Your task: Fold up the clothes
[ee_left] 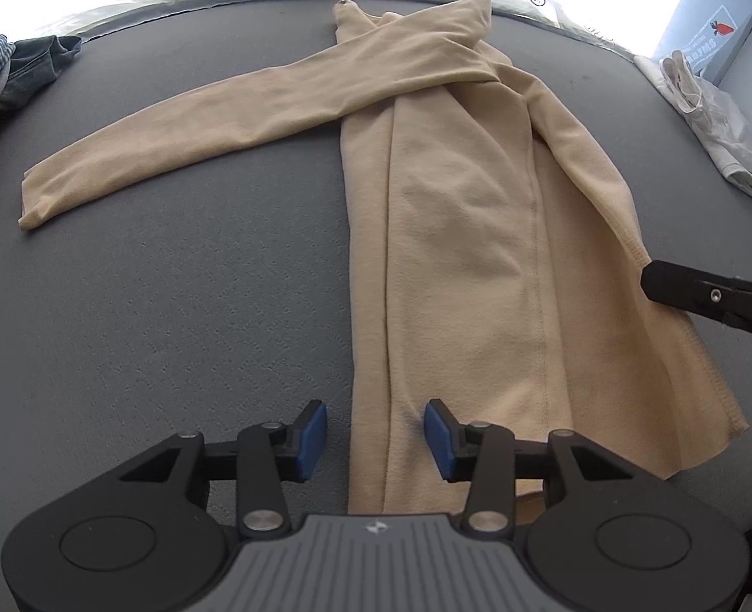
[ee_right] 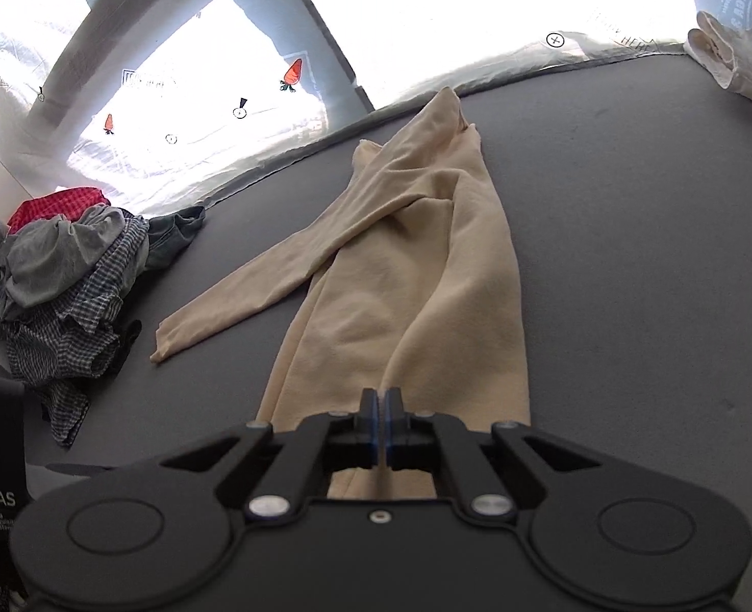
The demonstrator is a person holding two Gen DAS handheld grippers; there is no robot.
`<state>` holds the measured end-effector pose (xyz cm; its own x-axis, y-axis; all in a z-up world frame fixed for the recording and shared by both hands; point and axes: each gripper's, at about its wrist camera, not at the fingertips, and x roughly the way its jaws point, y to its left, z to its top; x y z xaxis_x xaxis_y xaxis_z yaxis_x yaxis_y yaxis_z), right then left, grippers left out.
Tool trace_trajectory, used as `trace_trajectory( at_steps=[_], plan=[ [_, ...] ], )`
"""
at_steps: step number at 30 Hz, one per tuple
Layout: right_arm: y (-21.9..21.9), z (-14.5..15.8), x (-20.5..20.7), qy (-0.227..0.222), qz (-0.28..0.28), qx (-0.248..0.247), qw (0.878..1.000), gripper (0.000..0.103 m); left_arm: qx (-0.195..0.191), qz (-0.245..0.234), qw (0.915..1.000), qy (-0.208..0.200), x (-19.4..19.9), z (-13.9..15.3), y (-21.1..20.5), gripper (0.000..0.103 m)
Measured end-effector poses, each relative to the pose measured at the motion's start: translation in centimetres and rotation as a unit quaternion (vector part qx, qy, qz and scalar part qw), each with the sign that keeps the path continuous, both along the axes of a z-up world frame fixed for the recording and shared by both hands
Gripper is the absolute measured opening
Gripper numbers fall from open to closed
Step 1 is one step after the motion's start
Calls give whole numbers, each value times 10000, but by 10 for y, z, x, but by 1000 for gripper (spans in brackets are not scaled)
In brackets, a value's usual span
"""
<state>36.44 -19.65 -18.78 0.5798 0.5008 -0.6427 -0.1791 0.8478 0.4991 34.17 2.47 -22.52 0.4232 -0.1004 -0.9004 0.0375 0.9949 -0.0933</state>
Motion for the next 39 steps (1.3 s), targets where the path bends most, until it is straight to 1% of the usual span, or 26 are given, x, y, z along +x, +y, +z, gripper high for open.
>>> trace_trajectory(
  at_steps=[1, 4, 7, 11, 12, 13, 14, 15, 16, 19, 21, 24, 28, 32, 34, 35, 37, 39],
  plan=[
    [2, -5, 2, 109, 5, 81, 9999, 3, -2, -3, 10000, -2, 0, 0, 0, 45],
    [9, -21, 5, 355, 69, -45, 9993, 3, -15, -12, 10000, -7, -1, 0, 0, 45],
    [12, -35, 6, 648, 72, 4, 9979, 3, -24, -29, 10000, -14, 0, 0, 0, 46],
    [15, -40, 7, 791, 172, -20, 9967, 4, -51, -58, 10000, -5, 1, 0, 0, 47],
    [16, -40, 7, 794, 201, -16, 9966, 7, -60, -65, 10000, 2, 1, 0, 0, 47],
    [16, -39, 7, 807, 228, 10, 9965, 14, -71, -68, 10000, 10, 2, 1, 0, 48],
    [15, -38, 8, 847, 259, 89, 9960, 19, -82, -70, 9999, 19, 2, 1, 0, 48],
    [15, -36, 8, 877, 286, 165, 9956, 28, -94, -67, 9999, 28, 3, 1, 0, 49],
    [14, -33, 8, 890, 308, 221, 9953, 32, -114, -76, 9999, 47, 3, 1, 1, 49],
    [13, -19, 8, 645, 329, 117, 9973, 32, -288, -46, 9994, 160, 7, 2, 8, 49],
    [10, -8, 11, 416, 290, 28, 9987, 32, -445, 119, 9987, 232, 10, 4, 18, 49],
    [3, 5, 20, 124, 172, -162, 9996, 32, -470, 429, 9979, 80, 12, 14, 40, 49],
    [-6, 10, 44, 6, -79, -307, 9995, 32, -283, 1028, 9943, -95, 23, 21, 79, 50],
    [-10, 10, 76, -18, -315, -408, 9987, 32, -3, 1723, 9850, -111, 42, 17, 124, 53],
    [-10, 12, 96, -73, -377, -446, 9983, 32, 127, 1949, 9806, -144, 51, 16, 142, 54],
    [-10, 13, 106, -106, -399, -456, 9981, 32, 208, 2050, 9784, -169, 57, 16, 151, 58],
    [-7, 17, 129, -171, -437, -487, 9977, 32, 339, 2217, 9743, -204, 69, 15, 167, 61],
    [-5, 20, 153, -248, -454, -521, 9973, 32, 423, 2352, 9708, -220, 81, 14, 180, 61]
  ],
)
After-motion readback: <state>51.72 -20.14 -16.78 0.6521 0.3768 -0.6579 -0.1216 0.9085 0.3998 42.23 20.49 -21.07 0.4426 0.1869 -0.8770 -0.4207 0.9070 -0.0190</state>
